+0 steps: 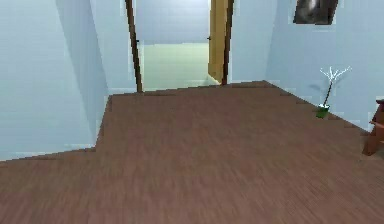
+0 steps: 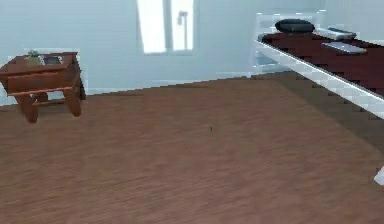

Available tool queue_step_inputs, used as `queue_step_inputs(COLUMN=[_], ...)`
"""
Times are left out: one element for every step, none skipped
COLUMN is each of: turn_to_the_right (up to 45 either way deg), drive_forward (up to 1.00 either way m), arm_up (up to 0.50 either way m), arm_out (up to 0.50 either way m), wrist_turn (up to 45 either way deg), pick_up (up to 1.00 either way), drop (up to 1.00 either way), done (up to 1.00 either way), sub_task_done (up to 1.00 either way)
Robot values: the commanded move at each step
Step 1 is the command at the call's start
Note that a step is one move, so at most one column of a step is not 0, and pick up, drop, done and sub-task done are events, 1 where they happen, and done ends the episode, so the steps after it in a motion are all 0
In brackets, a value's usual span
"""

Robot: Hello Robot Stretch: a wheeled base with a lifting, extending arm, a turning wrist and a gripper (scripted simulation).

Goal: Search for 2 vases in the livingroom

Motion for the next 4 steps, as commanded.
queue_step_inputs(turn_to_the_right=[-3.0, 0.0, 0.0, 0.0], drive_forward=[0.00, 1.00, 1.00, 1.00], arm_up=[0.00, 0.00, 0.00, 0.00], arm_out=[0.00, 0.00, 0.00, 0.00], wrist_turn=[0.0, 0.0, 0.0, 0.0], pick_up=[0.00, 0.00, 0.00, 0.00], drop=[0.00, 0.00, 0.00, 0.00], done=[0.00, 0.00, 0.00, 0.00], sub_task_done=[0.00, 0.00, 0.00, 0.00])
